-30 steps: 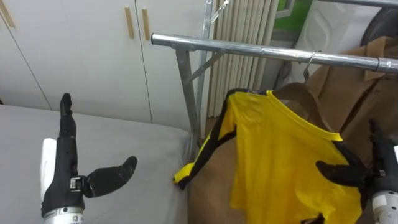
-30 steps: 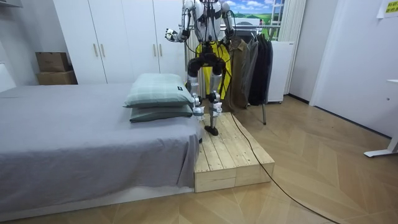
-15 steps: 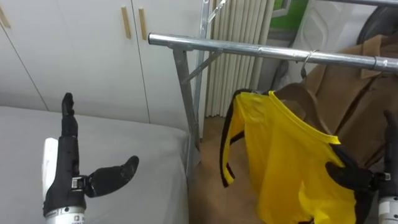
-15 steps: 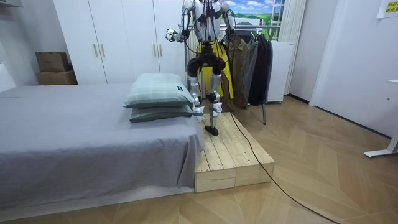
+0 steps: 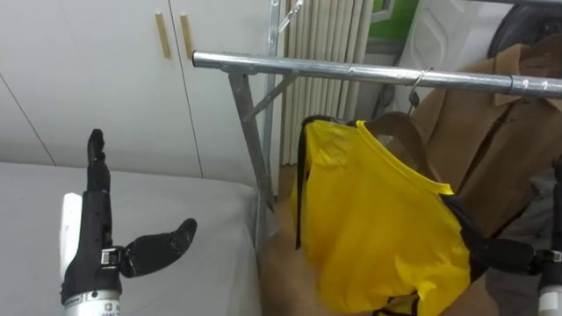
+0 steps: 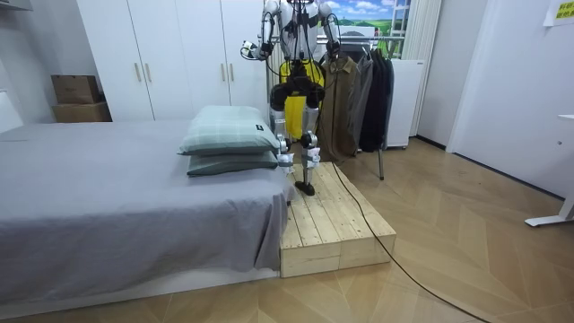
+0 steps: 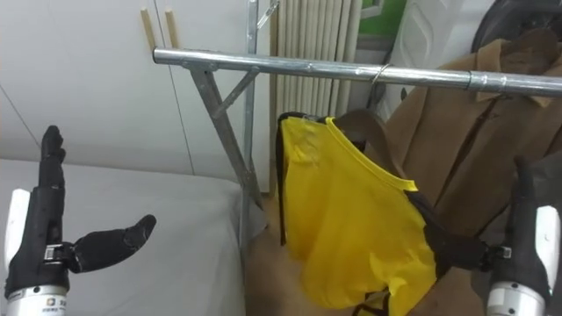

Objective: Hang clothes

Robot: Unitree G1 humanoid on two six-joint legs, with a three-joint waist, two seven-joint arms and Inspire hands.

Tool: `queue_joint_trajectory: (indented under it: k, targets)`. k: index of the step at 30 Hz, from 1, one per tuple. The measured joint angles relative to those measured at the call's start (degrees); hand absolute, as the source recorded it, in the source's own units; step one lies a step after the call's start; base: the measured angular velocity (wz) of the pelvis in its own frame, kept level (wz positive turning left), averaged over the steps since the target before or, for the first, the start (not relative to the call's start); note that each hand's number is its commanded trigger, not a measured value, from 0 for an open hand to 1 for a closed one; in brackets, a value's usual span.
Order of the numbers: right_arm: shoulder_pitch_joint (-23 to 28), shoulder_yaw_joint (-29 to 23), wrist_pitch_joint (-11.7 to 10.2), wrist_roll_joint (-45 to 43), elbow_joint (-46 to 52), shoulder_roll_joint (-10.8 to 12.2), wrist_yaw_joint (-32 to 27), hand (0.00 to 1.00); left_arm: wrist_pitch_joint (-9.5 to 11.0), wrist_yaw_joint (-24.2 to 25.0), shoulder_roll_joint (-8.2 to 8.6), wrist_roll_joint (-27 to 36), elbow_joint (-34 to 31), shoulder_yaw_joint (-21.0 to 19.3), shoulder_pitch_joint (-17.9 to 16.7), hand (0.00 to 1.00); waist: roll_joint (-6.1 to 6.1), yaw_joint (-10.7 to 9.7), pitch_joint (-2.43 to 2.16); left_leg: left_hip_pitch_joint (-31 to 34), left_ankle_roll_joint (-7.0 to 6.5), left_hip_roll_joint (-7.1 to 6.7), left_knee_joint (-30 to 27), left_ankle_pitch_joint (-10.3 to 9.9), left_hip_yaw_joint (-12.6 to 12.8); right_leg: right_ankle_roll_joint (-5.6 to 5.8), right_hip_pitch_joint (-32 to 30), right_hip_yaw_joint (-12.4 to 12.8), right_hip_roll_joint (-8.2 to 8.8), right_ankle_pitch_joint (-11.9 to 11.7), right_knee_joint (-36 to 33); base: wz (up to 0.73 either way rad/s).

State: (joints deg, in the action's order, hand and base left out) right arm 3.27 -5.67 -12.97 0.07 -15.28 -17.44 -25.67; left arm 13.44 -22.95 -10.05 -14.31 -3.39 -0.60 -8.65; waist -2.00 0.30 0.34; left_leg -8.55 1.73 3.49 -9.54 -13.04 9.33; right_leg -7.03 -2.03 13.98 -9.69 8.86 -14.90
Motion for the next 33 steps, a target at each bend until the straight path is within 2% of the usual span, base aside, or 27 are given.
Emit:
queue_joint_trajectory:
  k: [5,7,11,12,15,21,27,33]
  targets:
    - [2.19,0.10,0.51,4.84,3.83,0.67,1.74,0.00,0.00,-0.01,0.01,0.18,0.00,0.18,-0.02,0.00,0.59,0.01,0.17,0.12,0.00,0.02,0.06,0.00,0.02,0.00,-0.62,0.42,-0.22,0.00,-0.50,-0.05]
    - [2.95,0.14,0.50,6.53,5.55,1.72,2.73,0.00,0.00,-0.01,0.26,0.34,0.00,0.26,-0.01,0.00,0.63,-0.07,0.14,0.34,0.00,0.09,0.04,0.00,0.13,0.00,-1.20,0.40,-0.31,0.00,-0.65,0.00]
    - [4.47,0.89,0.50,6.89,6.87,2.40,4.45,0.00,0.41,-0.10,0.53,0.16,0.15,0.48,-0.93,0.00,1.08,-0.08,-0.04,0.33,0.01,0.17,0.05,0.00,0.73,-0.02,-1.14,0.57,-0.37,-0.01,-0.61,-0.02]
    - [4.71,1.18,0.50,6.89,7.14,3.15,5.17,0.00,0.44,-0.11,0.55,0.16,0.17,0.51,-2.10,0.00,1.33,-0.07,-0.19,0.28,0.01,0.20,0.03,0.00,1.71,-0.06,-0.90,0.94,-0.44,-0.04,-0.65,-0.13]
    - [5.07,2.22,0.51,7.80,7.01,4.86,7.51,0.00,0.44,0.22,0.73,0.17,0.94,0.96,-4.32,0.00,1.59,-0.30,-0.18,0.14,0.01,0.18,0.02,-0.01,1.93,-0.08,-0.86,1.71,-0.56,-0.07,-0.82,-0.11]
    - [7.33,2.44,0.54,14.08,6.96,8.30,12.52,0.00,0.44,1.09,1.36,1.26,3.19,1.33,-4.81,0.00,1.66,-2.29,-0.14,-0.22,0.02,0.14,0.04,-0.01,2.01,-0.08,-0.62,1.74,-0.56,-0.07,-0.80,-0.01]
    - [9.27,2.42,0.61,15.37,6.32,8.58,14.43,0.00,0.46,1.10,1.63,1.29,5.18,1.89,-5.12,0.00,2.13,-3.03,0.15,-0.19,0.01,0.10,0.02,-0.01,3.06,-0.03,-1.40,2.61,-0.82,-0.04,-0.82,-0.07]
    - [9.31,2.95,0.56,15.25,0.64,8.63,17.38,0.00,1.05,1.15,1.63,1.19,9.37,1.97,-5.10,0.00,2.16,-3.09,0.11,0.19,0.05,0.21,-1.05,-0.07,2.87,-0.20,-0.54,3.65,-0.98,-0.16,-1.23,-0.07]
